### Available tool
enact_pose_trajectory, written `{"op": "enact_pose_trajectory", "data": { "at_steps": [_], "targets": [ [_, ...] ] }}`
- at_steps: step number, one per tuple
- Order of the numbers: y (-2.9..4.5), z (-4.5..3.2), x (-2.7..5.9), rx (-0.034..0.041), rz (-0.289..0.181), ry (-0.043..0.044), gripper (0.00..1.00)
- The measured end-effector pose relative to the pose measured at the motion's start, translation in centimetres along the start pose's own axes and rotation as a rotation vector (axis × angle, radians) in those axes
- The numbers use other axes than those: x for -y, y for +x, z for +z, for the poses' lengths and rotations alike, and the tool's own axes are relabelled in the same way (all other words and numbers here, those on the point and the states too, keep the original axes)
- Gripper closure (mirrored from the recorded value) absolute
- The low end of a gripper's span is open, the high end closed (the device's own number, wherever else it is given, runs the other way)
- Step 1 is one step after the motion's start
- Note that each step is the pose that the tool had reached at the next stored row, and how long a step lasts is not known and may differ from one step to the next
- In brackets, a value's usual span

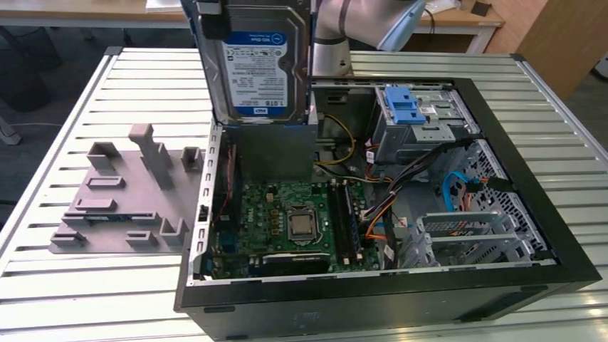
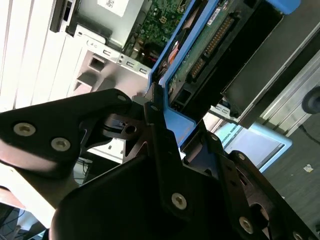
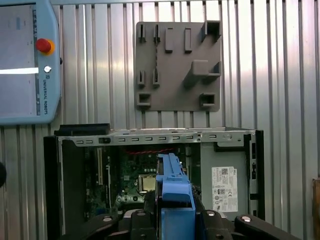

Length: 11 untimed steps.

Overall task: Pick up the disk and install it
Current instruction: 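Pick up the disk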

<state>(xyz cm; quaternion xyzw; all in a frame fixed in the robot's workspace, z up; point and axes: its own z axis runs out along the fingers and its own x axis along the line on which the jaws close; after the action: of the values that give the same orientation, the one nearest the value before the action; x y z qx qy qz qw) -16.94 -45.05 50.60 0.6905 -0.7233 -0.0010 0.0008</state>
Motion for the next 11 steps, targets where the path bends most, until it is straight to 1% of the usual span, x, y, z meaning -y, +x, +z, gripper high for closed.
{"op": "enact_pose_trajectory", "data": {
  "at_steps": [6, 11],
  "targets": [
    [0.25, 0.11, 2.21, 0.0001, 0.000, 0.0000, 0.64],
    [0.48, 0.17, 3.75, 0.0001, 0.000, 0.0000, 0.64]
  ]
}}
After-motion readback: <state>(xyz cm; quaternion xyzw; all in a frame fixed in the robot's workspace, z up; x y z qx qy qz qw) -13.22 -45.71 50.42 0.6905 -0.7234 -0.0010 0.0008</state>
